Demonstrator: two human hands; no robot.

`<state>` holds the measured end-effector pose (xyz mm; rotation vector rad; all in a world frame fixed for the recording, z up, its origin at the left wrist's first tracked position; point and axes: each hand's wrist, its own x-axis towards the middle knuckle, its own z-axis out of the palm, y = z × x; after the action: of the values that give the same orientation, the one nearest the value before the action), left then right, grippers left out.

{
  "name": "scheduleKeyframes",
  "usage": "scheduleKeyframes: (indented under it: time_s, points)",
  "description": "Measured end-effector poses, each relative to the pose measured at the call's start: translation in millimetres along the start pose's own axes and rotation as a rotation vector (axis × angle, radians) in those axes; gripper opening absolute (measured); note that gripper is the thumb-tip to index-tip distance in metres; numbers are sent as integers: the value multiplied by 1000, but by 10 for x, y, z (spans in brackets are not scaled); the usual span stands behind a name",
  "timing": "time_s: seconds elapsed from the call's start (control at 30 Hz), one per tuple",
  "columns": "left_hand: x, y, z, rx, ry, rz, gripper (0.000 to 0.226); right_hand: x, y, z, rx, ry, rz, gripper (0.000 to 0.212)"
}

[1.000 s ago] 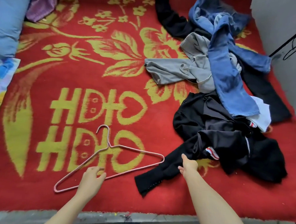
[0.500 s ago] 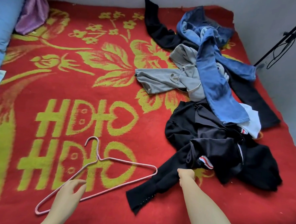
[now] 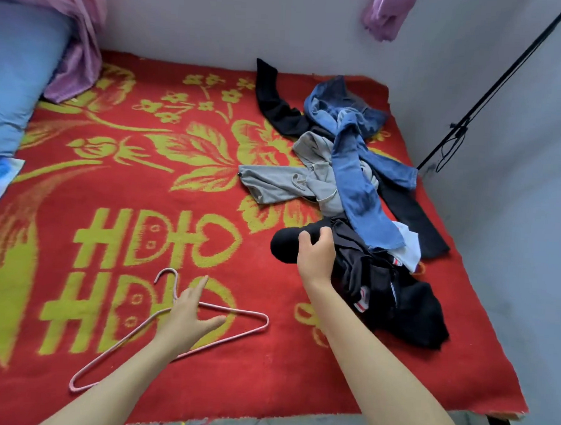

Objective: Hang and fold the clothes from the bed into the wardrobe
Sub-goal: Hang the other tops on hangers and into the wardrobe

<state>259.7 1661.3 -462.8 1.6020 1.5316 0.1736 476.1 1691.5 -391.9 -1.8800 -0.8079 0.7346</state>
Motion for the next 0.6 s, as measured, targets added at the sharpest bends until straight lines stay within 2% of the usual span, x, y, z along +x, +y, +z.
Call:
scheduleKeyframes:
  time_s: [0.1,0.27,0.43,0.6]
  points:
    - [-52,303,-180,-53,-5,130,103,-62,-633,-303,49,10,-160,34]
    - [-158,623,-525,-31,88,257,107,-31,-1761,-916,179,144,-414,30]
    - [-247,843,-783,-30,135,342,112,-238,-2852,-1311,361,111,-550,23]
    - [-362,942,-1134,-53,149,439,114,-464,-3635,-1472,526,64,-615,7]
